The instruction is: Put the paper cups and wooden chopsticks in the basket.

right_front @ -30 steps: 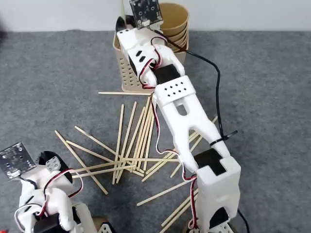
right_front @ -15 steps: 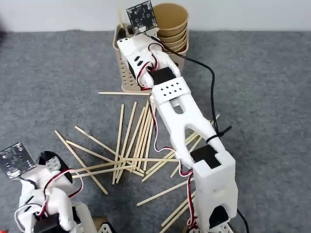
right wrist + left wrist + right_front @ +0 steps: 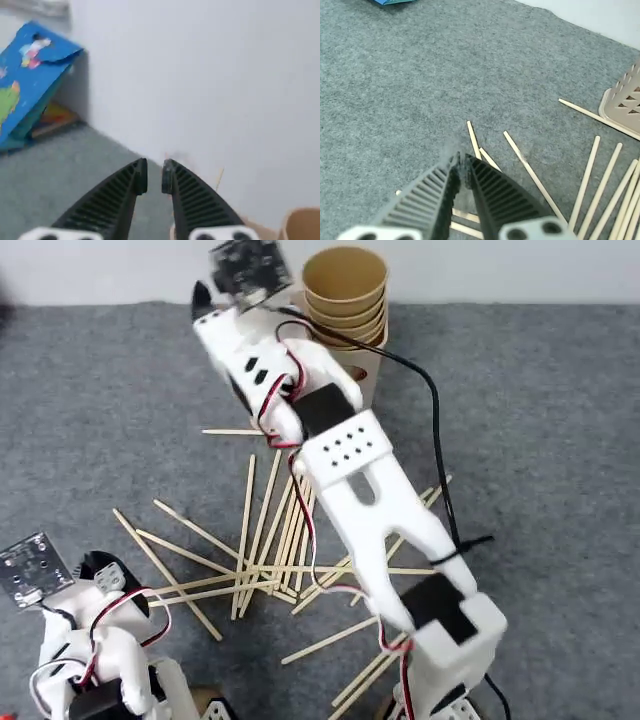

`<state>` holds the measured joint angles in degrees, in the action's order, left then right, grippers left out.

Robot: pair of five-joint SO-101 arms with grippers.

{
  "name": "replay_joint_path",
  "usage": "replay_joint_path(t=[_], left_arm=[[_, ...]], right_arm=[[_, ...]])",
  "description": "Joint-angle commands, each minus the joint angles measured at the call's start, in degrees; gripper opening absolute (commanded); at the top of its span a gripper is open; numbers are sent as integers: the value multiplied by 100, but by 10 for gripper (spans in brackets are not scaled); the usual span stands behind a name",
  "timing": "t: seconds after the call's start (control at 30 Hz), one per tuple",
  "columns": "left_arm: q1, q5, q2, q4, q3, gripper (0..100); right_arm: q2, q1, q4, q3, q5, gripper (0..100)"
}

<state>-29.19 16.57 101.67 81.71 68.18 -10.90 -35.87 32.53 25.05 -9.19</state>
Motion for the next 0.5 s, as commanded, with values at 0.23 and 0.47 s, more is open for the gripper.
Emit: replay_joint_path(t=[0.23,0.47], left_arm=[[0,1635,-158,-88,-57,15],[-26,4334,-149,-1248,-48,15]], right_arm=[[989,-136,2774,167,-1345,76],[1015,-163,2774,-466,-1345,76]])
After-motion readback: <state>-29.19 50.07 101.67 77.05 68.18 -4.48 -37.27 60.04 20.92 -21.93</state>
